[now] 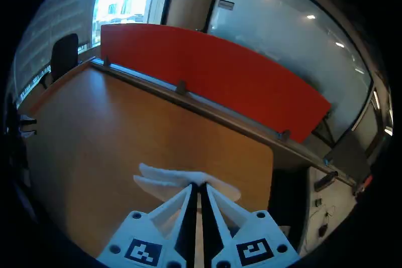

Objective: Fold towel

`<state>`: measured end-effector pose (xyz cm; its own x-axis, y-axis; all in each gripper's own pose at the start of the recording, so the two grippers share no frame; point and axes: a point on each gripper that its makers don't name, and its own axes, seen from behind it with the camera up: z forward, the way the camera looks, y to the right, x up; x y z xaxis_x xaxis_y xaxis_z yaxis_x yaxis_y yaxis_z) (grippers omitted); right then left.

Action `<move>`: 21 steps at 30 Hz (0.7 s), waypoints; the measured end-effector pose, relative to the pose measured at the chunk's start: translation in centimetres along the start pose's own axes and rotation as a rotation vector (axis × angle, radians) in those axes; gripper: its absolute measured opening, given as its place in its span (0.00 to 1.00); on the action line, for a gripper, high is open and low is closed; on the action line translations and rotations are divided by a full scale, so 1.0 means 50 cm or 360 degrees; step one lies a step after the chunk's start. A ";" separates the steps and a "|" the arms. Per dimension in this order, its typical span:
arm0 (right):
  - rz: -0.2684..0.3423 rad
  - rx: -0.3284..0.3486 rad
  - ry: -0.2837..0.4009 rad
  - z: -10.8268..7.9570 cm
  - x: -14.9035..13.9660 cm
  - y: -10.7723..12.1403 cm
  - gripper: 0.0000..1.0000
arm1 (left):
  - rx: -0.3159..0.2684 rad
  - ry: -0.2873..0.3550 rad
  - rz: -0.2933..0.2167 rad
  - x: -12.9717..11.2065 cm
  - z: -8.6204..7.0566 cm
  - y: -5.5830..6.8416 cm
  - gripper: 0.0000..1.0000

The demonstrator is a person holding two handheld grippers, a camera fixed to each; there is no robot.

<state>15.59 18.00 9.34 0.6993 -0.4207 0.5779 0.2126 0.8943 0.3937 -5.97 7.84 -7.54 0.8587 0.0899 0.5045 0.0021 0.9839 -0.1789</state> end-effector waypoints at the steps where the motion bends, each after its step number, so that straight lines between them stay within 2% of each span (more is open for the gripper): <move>1: 0.0005 -0.0001 -0.0002 -0.003 -0.005 0.000 0.05 | -0.0001 0.0000 0.0002 0.000 0.000 0.001 0.92; 9: 0.0062 -0.0021 -0.0049 -0.035 -0.079 0.000 0.05 | -0.0021 0.0002 0.0012 0.005 0.001 0.008 0.92; 15: 0.0152 -0.0056 -0.0123 -0.065 -0.168 0.004 0.05 | -0.0042 0.0002 0.0025 0.006 0.003 0.015 0.92; 21: 0.0257 -0.0086 -0.0199 -0.080 -0.257 0.002 0.05 | -0.0060 0.0000 0.0038 0.005 0.003 0.021 0.92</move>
<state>9.34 24.11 -0.91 0.6378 -0.2838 0.7160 0.1431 0.9571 0.2519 -5.80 8.89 -7.48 0.8587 0.1132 0.4998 0.0010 0.9749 -0.2225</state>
